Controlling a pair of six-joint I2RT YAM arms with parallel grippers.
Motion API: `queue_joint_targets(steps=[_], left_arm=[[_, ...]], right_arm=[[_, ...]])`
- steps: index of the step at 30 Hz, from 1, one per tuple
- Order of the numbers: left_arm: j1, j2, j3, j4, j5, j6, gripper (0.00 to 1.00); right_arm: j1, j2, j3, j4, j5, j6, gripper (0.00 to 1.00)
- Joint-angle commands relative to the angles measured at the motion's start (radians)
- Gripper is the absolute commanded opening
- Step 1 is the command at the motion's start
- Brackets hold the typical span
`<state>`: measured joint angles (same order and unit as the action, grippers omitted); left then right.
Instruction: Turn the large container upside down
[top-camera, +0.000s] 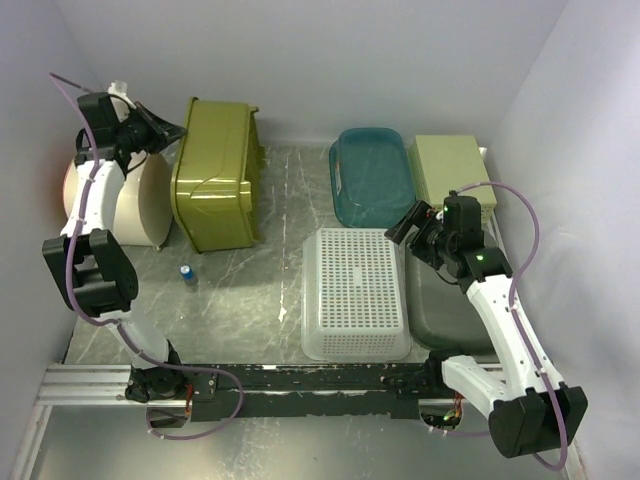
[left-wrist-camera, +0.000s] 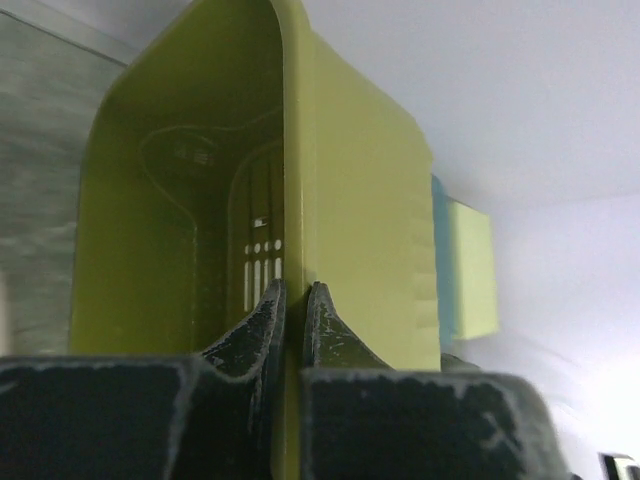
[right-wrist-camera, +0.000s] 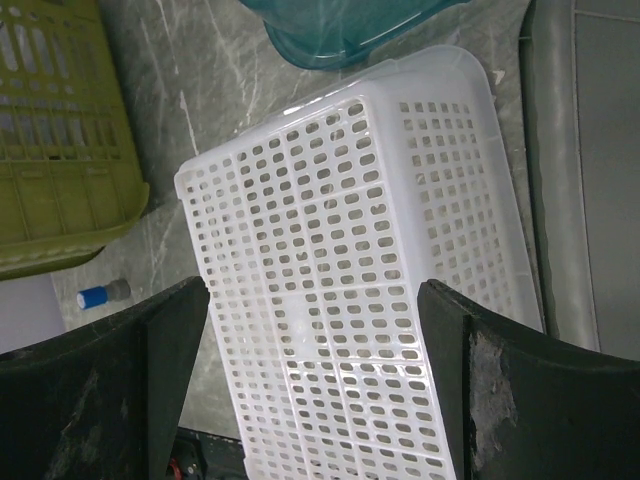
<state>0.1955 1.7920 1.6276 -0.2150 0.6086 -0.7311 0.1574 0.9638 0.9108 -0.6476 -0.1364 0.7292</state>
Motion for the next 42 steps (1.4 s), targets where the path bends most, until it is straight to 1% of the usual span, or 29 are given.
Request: queue_joint_targets(steps=[1,3,6,10,11,12,13,14,15,17,19,20,21,22,25,26,30,34,37,39,42], left_arm=[[0.034,0.027,0.083,-0.243,-0.215,0.229,0.07],[0.032,0.026,0.097,-0.283,-0.278,0.275,0.07],[0.032,0.014,0.081,-0.298,-0.315,0.302,0.07],[0.021,-0.003,0.05,-0.283,-0.229,0.317,0.07],[0.01,-0.008,0.048,-0.282,-0.213,0.323,0.09],[0.0,-0.014,0.051,-0.287,-0.21,0.33,0.14],[-0.01,-0.02,0.054,-0.291,-0.207,0.337,0.21],[-0.023,-0.023,0.058,-0.299,-0.204,0.343,0.31],[-0.031,-0.025,0.064,-0.308,-0.196,0.348,0.39],[-0.042,-0.031,0.063,-0.323,-0.171,0.348,0.52],[-0.044,-0.046,0.034,-0.306,-0.111,0.327,0.59],[-0.043,-0.056,0.011,-0.287,-0.068,0.313,0.6],[-0.043,-0.065,-0.016,-0.256,-0.023,0.281,0.57],[-0.043,-0.073,-0.045,-0.225,0.028,0.26,0.49],[-0.048,-0.098,-0.124,-0.086,0.152,0.138,0.11],[-0.055,-0.109,-0.147,-0.043,0.176,0.105,0.07],[-0.115,-0.136,-0.192,0.087,0.253,-0.014,0.07],[-0.207,-0.163,-0.248,0.351,0.258,-0.186,0.07],[-0.237,-0.131,-0.243,0.529,0.286,-0.31,0.07],[-0.245,-0.098,-0.247,0.683,0.304,-0.432,0.07],[-0.256,-0.047,-0.276,0.927,0.293,-0.645,0.07]], right_arm=[[0.006,0.028,0.008,0.046,-0.017,0.002,0.86],[0.007,0.046,0.013,0.052,-0.025,-0.005,0.86],[0.007,0.062,0.018,0.062,-0.026,-0.011,0.86],[0.007,0.076,0.01,0.075,-0.034,-0.013,0.86],[0.008,0.082,0.01,0.077,-0.037,-0.013,0.86],[0.008,0.085,0.01,0.079,-0.04,-0.012,0.86],[0.008,0.087,0.01,0.081,-0.042,-0.012,0.86],[0.008,0.088,0.011,0.082,-0.042,-0.01,0.86],[0.009,0.086,0.01,0.084,-0.042,-0.008,0.86],[0.01,0.081,0.01,0.084,-0.039,-0.008,0.86],[0.01,0.076,0.007,0.08,-0.035,-0.008,0.86],[0.01,0.072,0.004,0.079,-0.037,-0.006,0.86],[0.01,0.068,0.001,0.076,-0.036,-0.007,0.86],[0.009,0.066,-0.002,0.075,-0.038,-0.006,0.86],[0.011,0.054,-0.002,0.066,-0.036,-0.005,0.86],[0.011,0.049,0.0,0.061,-0.034,-0.006,0.86],[0.011,0.021,0.0,0.046,-0.024,-0.007,0.86],[0.012,-0.018,-0.025,0.045,-0.019,0.001,0.86],[0.011,-0.019,-0.024,0.022,-0.022,-0.008,0.86],[0.011,-0.022,-0.014,0.003,-0.011,-0.016,0.86],[0.013,-0.04,-0.013,-0.001,0.0,-0.016,0.86]])
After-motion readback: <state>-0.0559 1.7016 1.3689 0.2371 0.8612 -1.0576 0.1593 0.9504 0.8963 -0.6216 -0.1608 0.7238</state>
